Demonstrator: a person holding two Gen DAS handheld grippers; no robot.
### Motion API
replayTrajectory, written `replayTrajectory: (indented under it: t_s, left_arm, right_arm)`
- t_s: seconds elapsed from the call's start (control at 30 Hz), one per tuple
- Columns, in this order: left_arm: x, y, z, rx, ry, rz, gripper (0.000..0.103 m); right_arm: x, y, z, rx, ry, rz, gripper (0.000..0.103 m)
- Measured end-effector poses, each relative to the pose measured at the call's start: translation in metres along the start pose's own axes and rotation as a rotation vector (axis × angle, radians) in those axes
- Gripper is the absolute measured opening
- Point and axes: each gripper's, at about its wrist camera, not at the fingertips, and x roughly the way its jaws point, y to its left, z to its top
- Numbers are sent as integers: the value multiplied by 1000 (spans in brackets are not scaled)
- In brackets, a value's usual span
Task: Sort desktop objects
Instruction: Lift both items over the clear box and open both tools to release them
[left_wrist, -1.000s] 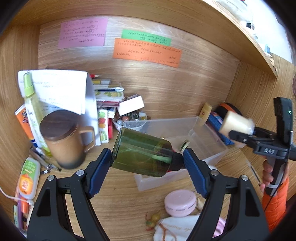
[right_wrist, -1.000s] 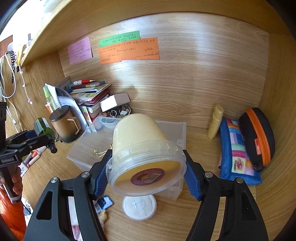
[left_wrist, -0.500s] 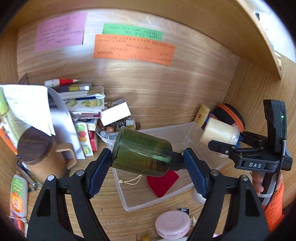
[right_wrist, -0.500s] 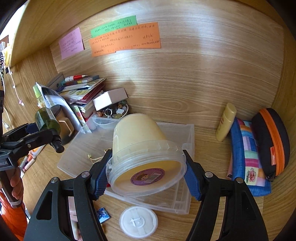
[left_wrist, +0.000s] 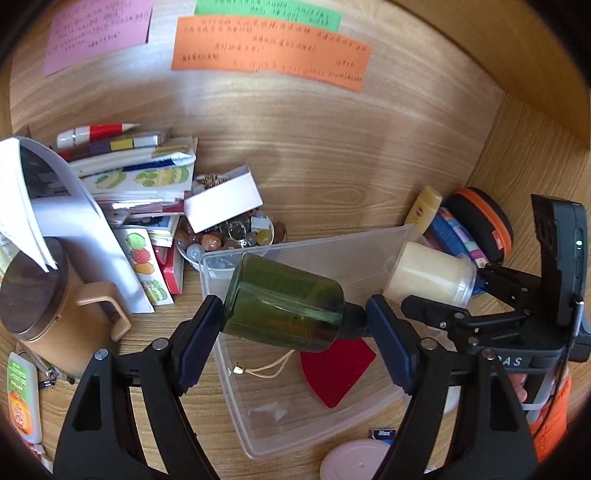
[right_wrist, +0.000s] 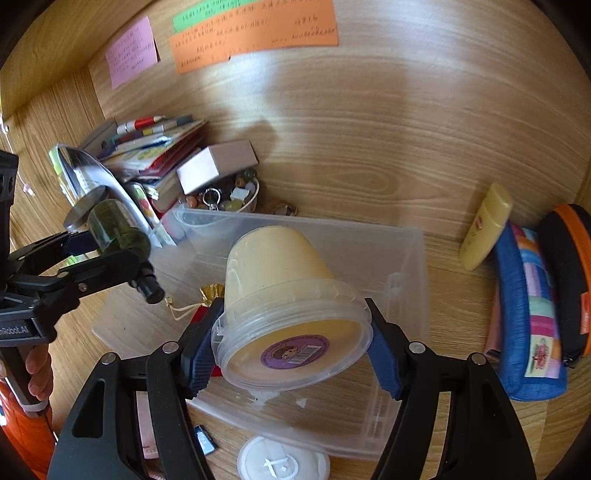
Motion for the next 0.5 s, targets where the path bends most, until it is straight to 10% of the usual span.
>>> replayTrajectory:
  t_s: [0.5]
  left_arm:
    - [40,-7,-7,62,61,54,79]
  right_arm:
    - [32,7,-8,-32,59,-67,67]
